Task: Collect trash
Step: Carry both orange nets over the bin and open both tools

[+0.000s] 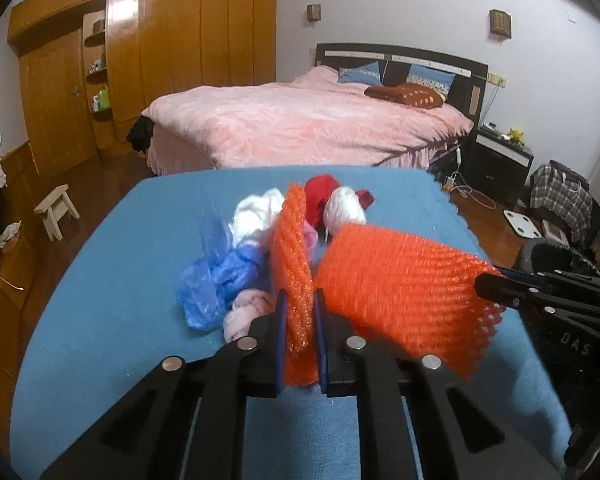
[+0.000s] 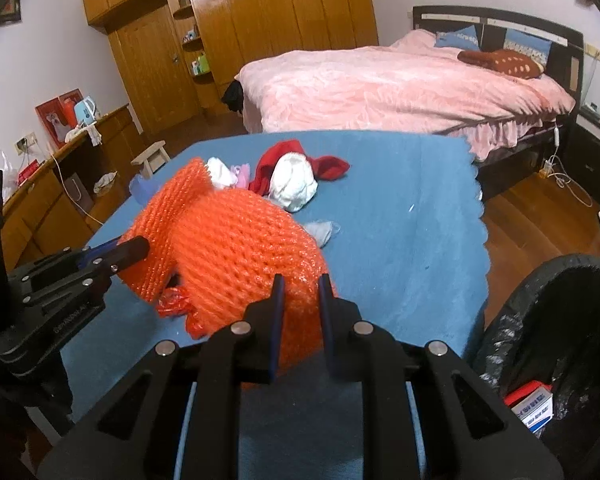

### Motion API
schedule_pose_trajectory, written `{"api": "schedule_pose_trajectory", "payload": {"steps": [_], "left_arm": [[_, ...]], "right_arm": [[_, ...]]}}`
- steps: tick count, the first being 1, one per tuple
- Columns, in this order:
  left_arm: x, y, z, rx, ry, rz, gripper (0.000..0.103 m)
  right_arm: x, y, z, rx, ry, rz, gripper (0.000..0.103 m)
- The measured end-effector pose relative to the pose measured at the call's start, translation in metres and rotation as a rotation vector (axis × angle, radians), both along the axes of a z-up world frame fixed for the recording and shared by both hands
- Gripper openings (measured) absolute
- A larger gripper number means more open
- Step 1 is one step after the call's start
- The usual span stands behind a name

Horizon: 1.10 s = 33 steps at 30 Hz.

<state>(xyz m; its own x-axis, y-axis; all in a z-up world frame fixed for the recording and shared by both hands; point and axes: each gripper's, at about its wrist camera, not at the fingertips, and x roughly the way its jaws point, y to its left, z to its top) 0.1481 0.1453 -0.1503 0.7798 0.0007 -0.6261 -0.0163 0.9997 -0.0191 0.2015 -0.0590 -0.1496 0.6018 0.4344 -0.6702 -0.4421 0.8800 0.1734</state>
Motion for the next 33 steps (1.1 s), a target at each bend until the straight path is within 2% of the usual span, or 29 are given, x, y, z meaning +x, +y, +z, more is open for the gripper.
{"api": "schedule_pose_trajectory", "payload": {"steps": [16, 23, 33], "left_arm": [[-0.009, -0.019, 0.036, -0.011, -0.07, -0.026, 0.012], [-0.013, -0.034, 0.044, -0.021, -0.086, -0.066, 0.012], [-0.016, -0.072, 0.058, -0.046, -0.108, -0.159, 0.012]], "right_arm": [[-0.009, -0.037, 0.036, 0.03, -0.072, -0.077, 0.016], [-0.02, -0.057, 0.045, 0.026, -0.093, -0.127, 0.016], [-0.037, -0.108, 0.06, 0.031, -0.125, -0.233, 0.016]]}}
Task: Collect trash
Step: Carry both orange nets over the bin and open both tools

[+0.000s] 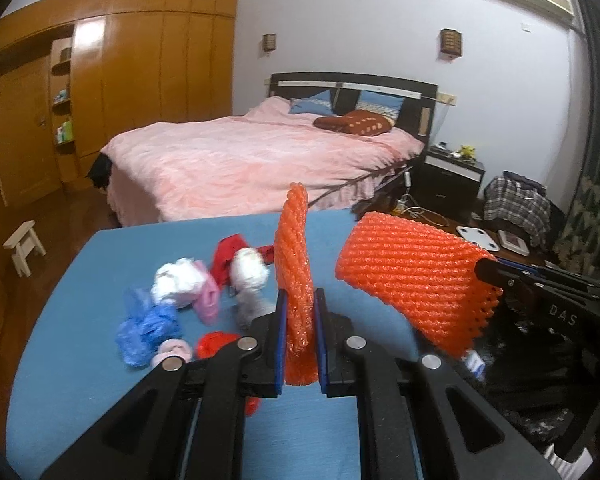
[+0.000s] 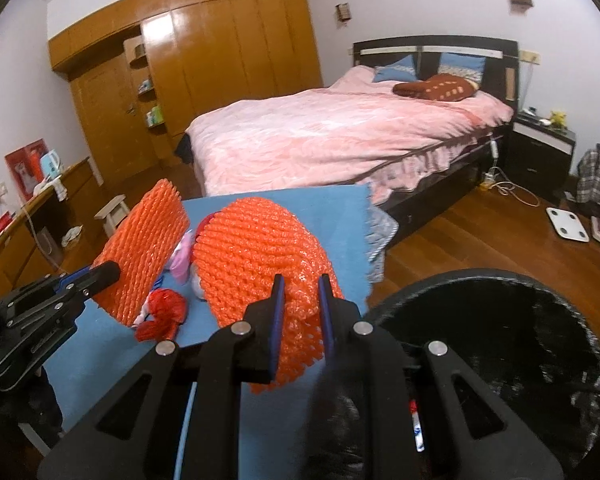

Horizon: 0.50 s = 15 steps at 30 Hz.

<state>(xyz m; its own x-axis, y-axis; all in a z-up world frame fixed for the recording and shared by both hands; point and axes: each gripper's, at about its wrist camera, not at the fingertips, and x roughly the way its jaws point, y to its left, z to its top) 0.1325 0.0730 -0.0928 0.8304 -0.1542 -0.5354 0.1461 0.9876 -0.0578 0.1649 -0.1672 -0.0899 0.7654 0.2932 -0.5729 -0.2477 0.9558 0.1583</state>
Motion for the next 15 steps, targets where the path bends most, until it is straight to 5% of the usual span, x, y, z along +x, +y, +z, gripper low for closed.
{"api": "schedule_pose_trajectory", "payload": {"steps": [15], "left_arm": [[-0.001, -0.106, 0.01, -0.025, -0.012, -0.234, 0.012]], "right_arm": [[-0.035, -0.1, 0.005, -0.03, -0.014, -0.217, 0.016]]}}
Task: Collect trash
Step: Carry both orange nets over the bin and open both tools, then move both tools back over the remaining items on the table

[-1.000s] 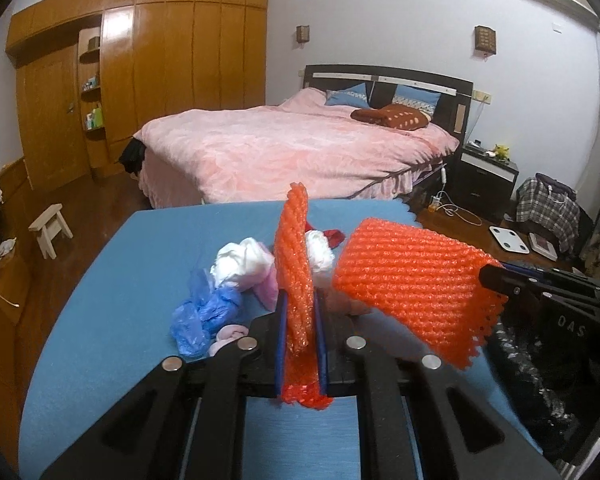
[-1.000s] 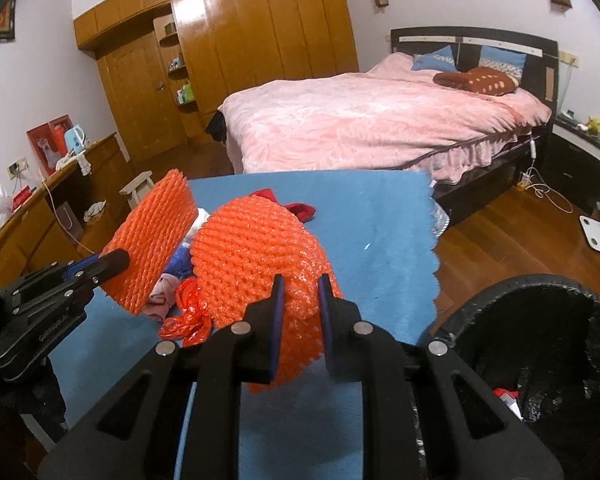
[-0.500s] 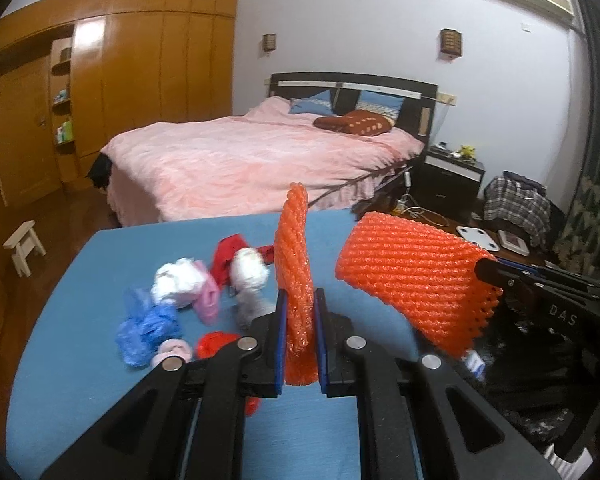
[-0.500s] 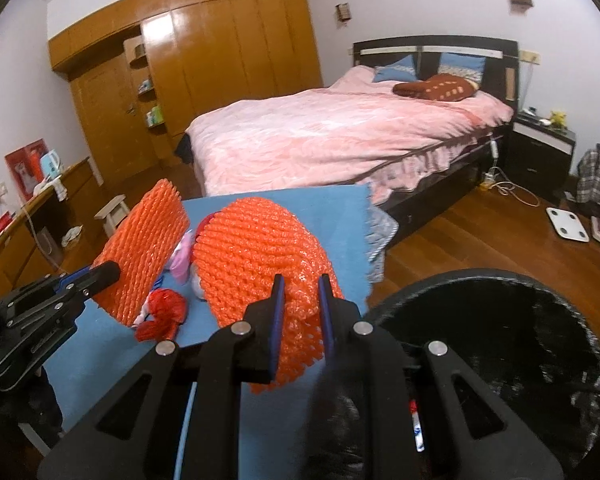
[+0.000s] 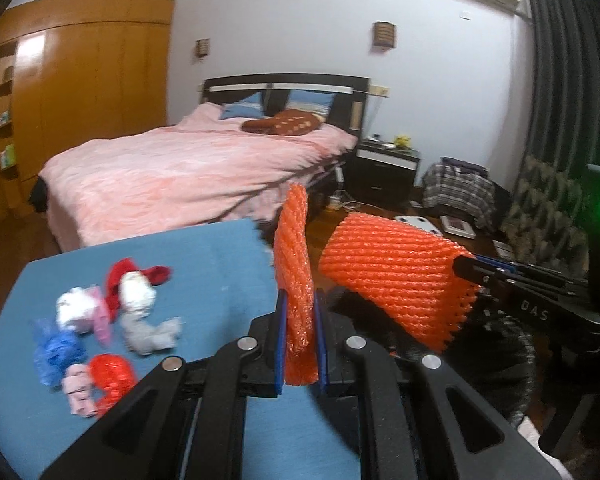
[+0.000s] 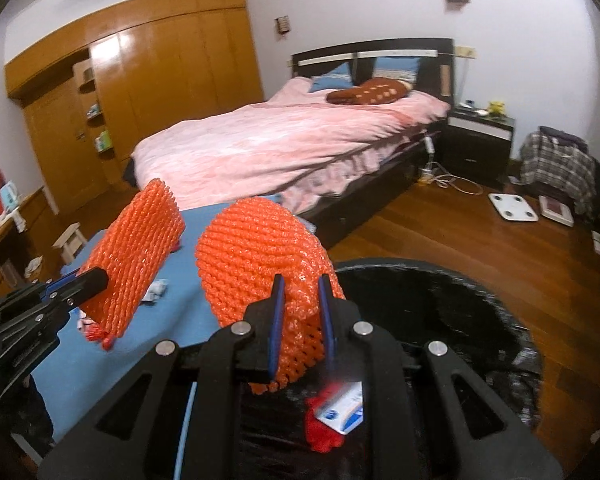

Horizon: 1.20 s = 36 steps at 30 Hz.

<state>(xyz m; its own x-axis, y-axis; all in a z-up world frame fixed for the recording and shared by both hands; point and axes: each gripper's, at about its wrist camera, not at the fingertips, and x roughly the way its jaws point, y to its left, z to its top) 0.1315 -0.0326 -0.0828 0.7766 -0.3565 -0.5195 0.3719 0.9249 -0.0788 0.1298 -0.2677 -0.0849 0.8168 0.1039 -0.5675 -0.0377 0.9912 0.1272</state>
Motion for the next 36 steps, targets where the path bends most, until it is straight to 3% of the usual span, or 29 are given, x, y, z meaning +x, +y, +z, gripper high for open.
{"api": "schedule_pose_trajectory", "payload": {"steps": [14, 16, 17, 18, 22, 24, 27, 30, 36], "left_arm": [[0.009, -0.091, -0.016, -0.002, 0.058, -0.189, 0.013], [0.01, -0.097, -0.02, -0.003, 0.073, -0.202, 0.028], [0.01, -0.098, -0.022, -0.007, 0.079, -0.203, 0.042], [0.01, -0.098, -0.022, -0.009, 0.08, -0.2, 0.048], [0.009, -0.089, -0.024, -0.004, 0.083, -0.178, 0.063], [0.009, -0.081, -0.022, -0.001, 0.074, -0.152, 0.076], [0.008, -0.065, -0.019, 0.008, 0.052, -0.097, 0.09], [0.009, -0.043, -0.017, 0.009, 0.042, -0.044, 0.097], [0.011, 0.007, -0.016, 0.021, 0.028, 0.063, 0.097]], "right_arm": [[-0.022, -0.073, -0.019, -0.024, 0.034, -0.17, 0.019], [-0.022, -0.08, -0.024, -0.024, 0.046, -0.195, 0.022], [-0.022, -0.081, -0.025, -0.026, 0.048, -0.202, 0.029], [-0.022, -0.083, -0.027, -0.03, 0.05, -0.213, 0.038], [-0.024, -0.088, -0.031, -0.04, 0.049, -0.235, 0.063], [-0.024, -0.088, -0.031, -0.041, 0.042, -0.244, 0.089], [-0.026, -0.082, -0.028, -0.026, 0.027, -0.236, 0.095], [-0.022, -0.069, -0.025, -0.026, 0.023, -0.22, 0.097], [-0.01, -0.032, -0.021, -0.029, 0.016, -0.158, 0.097]]}}
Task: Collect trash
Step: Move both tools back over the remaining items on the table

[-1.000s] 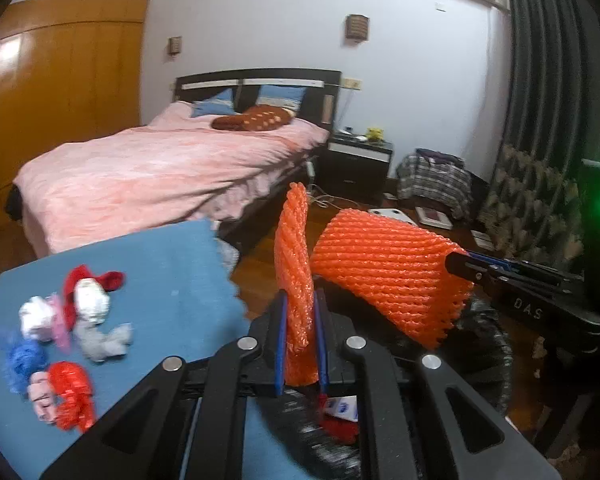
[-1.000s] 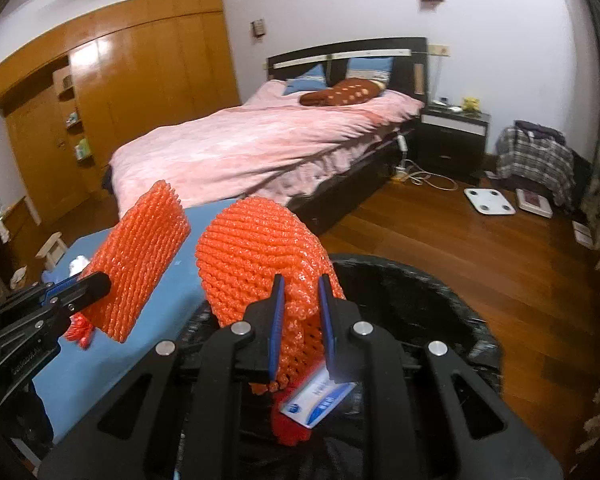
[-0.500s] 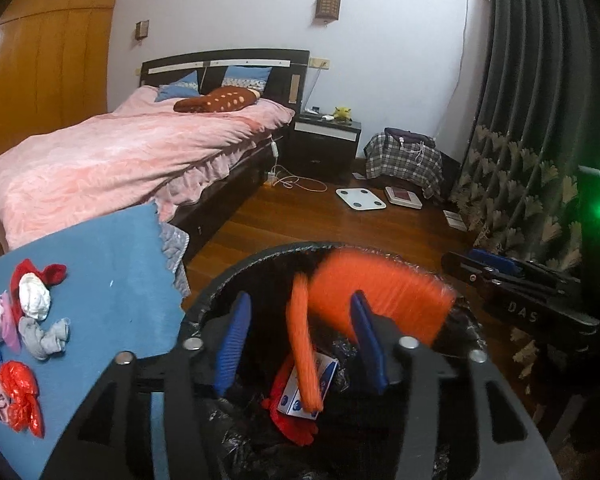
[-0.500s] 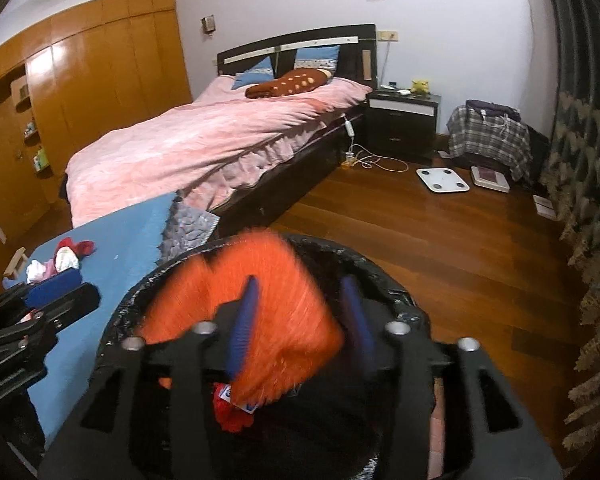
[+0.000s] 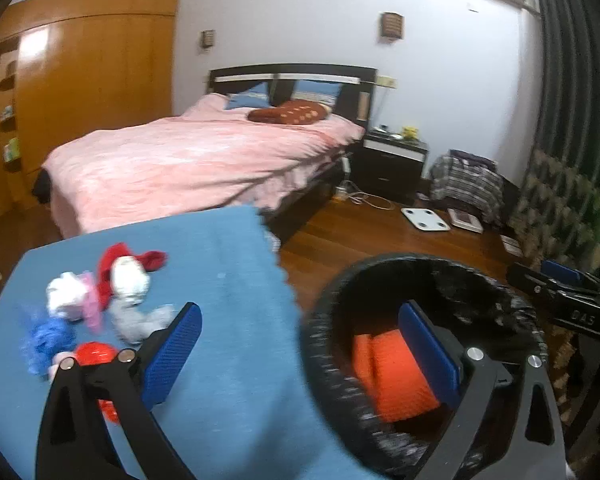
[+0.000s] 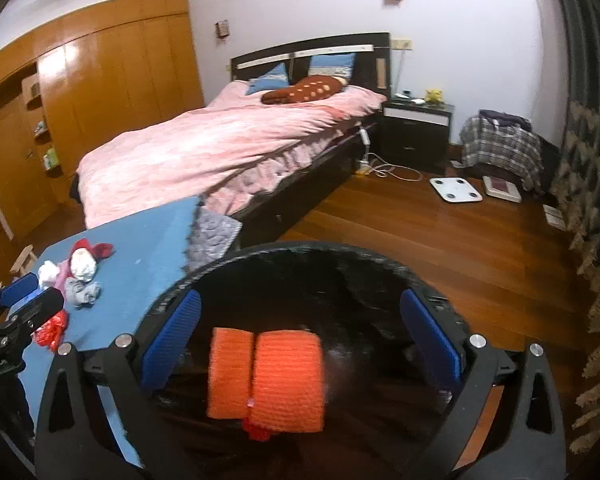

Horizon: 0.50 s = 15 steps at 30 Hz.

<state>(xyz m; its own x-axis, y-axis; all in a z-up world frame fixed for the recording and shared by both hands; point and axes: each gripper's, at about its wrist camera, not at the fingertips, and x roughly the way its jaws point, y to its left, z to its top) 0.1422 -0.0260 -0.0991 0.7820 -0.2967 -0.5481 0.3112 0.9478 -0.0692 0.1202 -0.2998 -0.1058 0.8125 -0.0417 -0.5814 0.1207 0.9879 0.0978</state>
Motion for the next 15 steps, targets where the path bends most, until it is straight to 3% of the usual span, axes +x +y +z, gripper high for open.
{"api": "schedule_pose_trajectory", "payload": {"steps": [15], "left_arm": [[-0.005, 0.127, -0.012, 0.052, 0.008, 0.276, 0.097]], "right_arm": [[0.043, 0.138, -0.005, -0.006, -0.017, 0.267, 0.098]]}}
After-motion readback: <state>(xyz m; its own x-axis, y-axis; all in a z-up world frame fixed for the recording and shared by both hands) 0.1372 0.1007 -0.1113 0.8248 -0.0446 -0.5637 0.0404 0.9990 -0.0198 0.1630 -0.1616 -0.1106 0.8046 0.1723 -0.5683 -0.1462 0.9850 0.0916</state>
